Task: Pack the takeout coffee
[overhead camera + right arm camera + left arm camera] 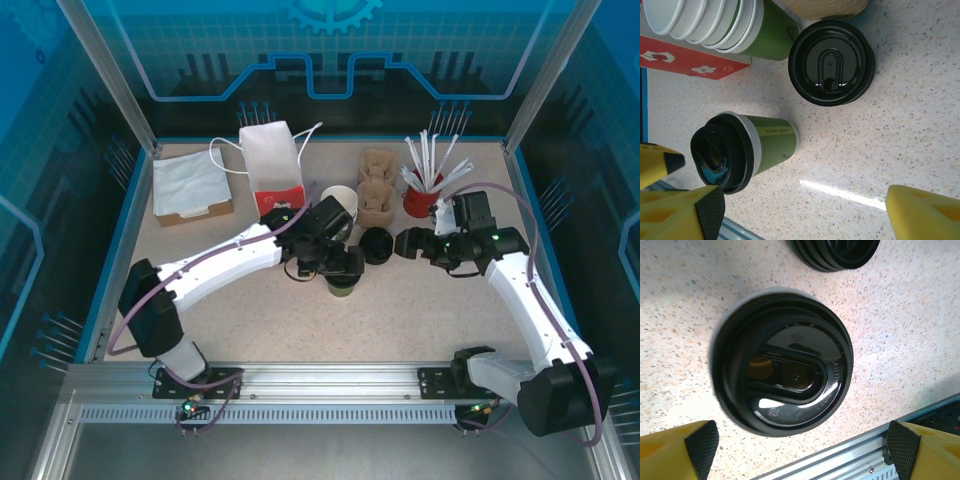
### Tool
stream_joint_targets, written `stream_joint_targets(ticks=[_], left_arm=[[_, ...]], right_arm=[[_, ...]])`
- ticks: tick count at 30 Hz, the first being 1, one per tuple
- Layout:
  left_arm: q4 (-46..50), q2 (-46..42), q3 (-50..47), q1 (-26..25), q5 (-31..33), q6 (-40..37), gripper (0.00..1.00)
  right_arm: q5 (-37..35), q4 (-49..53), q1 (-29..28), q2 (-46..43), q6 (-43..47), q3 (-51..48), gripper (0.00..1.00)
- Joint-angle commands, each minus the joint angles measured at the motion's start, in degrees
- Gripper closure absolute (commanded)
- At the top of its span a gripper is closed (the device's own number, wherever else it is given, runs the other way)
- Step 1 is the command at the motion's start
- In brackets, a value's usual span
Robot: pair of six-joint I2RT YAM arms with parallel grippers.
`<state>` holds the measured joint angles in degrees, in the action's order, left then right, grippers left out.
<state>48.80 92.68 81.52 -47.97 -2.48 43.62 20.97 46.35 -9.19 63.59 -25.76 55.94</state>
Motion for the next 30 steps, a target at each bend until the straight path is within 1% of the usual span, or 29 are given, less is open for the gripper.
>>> stream_joint_targets(ticks=[1,4,6,8,11,15,21,30], left_arm=[[-1.79,-5.25,-3.51,2.73,-2.33,2.40,0.12],[-4.64,-8.27,-8.11,5.29,-5.44,3.94,0.18],[-6.38,-9.94,-11.40,7.16,-7.11,5.12,0.24],[-8.26,-11.38,-14.28,8.95,-9.03,5.91,0.26],[-10.40,-12.09,-16.47,9.65,-11.78,6.22,0.26],[-13.06,-11.68,-18.15,9.56,-15.46,6.98,0.23],[-16.25,-10.28,-20.21,9.40,-17.11,8.15,0.22],[-15.72,-7.63,-19.60,8.91,-16.97,7.35,0.23]], right_arm=[[3.52,-1.80,-2.49,1.06,-1.63,-1.44,0.16],[4.19,-4.41,-5.92,2.06,-3.86,-1.98,0.16],[2.79,-5.20,-8.77,3.29,-4.68,-1.60,0.16],[0.44,-4.84,-11.34,5.41,-4.70,-0.57,0.16],[-1.69,-4.01,-13.93,8.54,-4.39,1.19,0.18],[-1.92,-5.01,-15.96,11.41,-4.98,2.46,0.20],[-1.64,-6.68,-17.25,13.53,-5.96,3.17,0.25],[-1.26,-7.93,-18.69,16.34,-6.75,4.37,0.29]])
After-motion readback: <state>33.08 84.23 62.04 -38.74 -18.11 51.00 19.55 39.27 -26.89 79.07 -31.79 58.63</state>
